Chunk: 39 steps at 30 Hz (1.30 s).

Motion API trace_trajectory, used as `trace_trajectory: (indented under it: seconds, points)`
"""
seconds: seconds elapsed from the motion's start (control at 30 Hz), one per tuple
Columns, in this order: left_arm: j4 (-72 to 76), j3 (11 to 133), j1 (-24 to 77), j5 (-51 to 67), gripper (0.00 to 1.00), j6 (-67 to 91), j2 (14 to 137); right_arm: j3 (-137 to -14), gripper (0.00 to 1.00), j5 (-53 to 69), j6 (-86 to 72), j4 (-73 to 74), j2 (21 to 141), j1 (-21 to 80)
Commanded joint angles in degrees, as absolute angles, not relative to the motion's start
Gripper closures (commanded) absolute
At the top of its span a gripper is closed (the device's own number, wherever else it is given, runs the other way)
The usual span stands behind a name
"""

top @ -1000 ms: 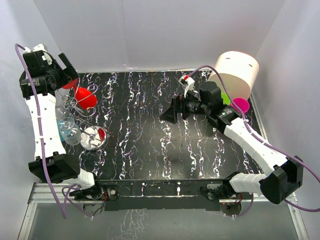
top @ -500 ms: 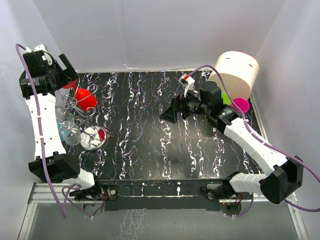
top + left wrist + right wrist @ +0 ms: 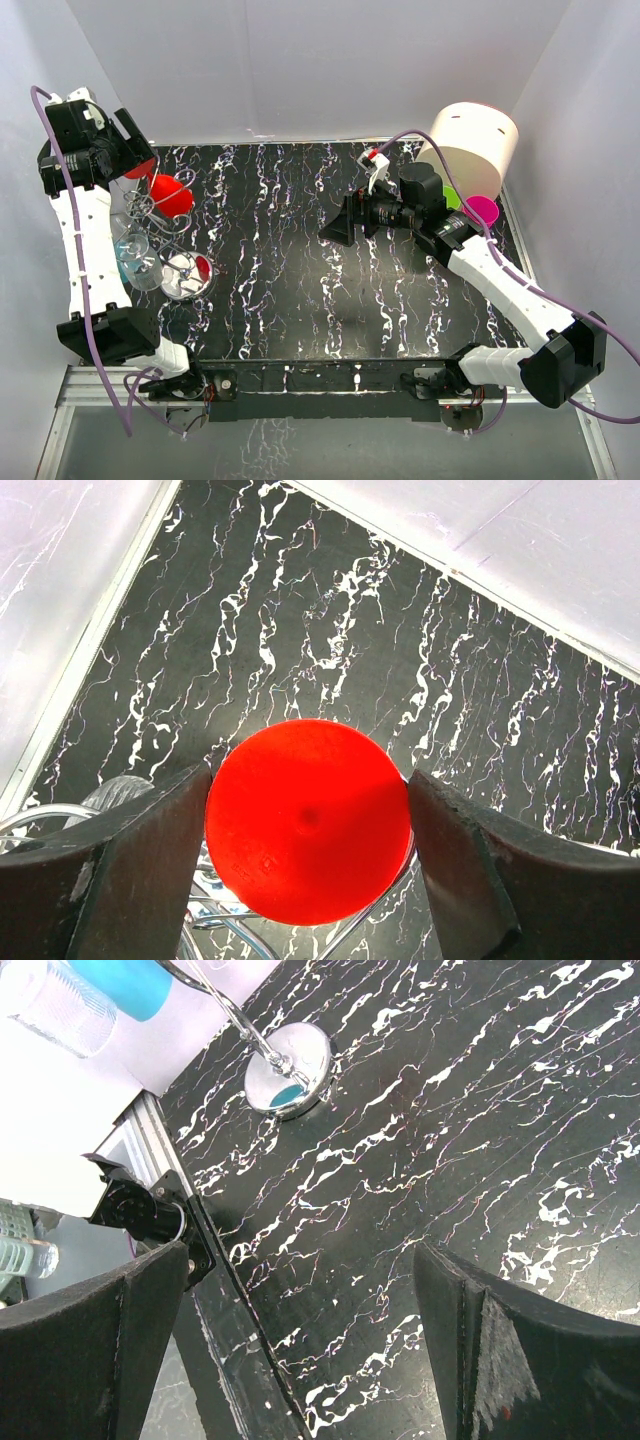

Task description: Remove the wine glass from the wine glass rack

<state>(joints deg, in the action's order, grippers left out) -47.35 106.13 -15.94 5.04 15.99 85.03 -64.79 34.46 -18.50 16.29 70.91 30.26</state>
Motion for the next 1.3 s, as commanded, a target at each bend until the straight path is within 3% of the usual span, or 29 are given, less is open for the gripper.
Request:
trace_trajectory:
  seconds: [0.0, 0.73, 1.27]
  points:
    - [-48.3, 108.2, -16.4, 4.7, 0.27, 15.0, 83.2, -64.8, 0.06, 34.6, -18.6, 12.7, 70.3, 30.2]
    - [-46.8, 111.3, -16.5, 6.2, 0.34, 14.9, 83.9, -64.9, 0.06, 35.0, -19.3, 12.3, 71.0, 30.2]
    - [-43.6, 108.5, -16.4, 14.7, 0.37, 13.1, 82.1, -64.6, 0.06, 35.1, -19.4, 12.1, 70.8, 30.2]
